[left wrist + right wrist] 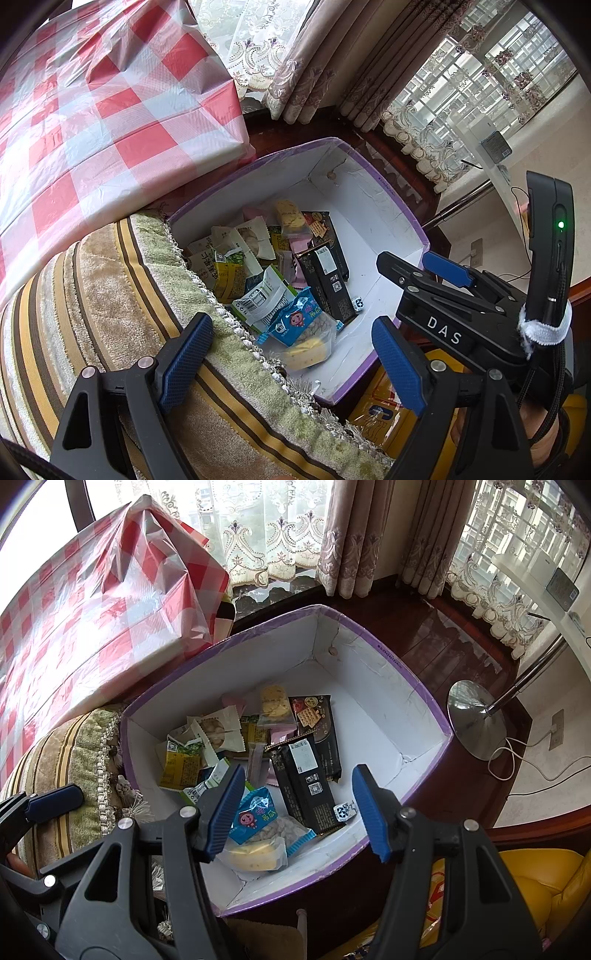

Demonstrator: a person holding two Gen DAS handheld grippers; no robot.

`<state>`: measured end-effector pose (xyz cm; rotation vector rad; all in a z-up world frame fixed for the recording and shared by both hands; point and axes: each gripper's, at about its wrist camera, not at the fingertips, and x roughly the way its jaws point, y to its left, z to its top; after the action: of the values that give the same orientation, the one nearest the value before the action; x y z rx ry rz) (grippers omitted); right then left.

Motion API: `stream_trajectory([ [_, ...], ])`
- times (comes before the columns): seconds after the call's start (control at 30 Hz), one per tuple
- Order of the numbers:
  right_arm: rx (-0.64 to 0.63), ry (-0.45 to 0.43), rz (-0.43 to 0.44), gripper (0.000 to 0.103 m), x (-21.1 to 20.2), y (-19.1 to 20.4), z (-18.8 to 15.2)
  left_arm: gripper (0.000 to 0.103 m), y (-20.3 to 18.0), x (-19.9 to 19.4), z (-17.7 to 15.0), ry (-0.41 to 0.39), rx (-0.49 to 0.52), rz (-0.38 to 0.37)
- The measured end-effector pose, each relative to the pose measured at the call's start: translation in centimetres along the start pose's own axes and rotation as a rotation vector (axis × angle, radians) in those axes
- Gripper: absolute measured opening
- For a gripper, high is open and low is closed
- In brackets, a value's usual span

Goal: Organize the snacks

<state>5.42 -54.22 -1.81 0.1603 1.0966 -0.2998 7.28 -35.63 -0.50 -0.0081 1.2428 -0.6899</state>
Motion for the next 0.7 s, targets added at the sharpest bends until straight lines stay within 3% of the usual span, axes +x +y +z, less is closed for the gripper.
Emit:
stream_trajectory([
  [0.7, 0.002, 0.001, 0.003, 0.064, 0.09, -0.08, -0.18, 0.089, 0.02, 0.01, 0.02, 0.000, 0.000, 0.000],
])
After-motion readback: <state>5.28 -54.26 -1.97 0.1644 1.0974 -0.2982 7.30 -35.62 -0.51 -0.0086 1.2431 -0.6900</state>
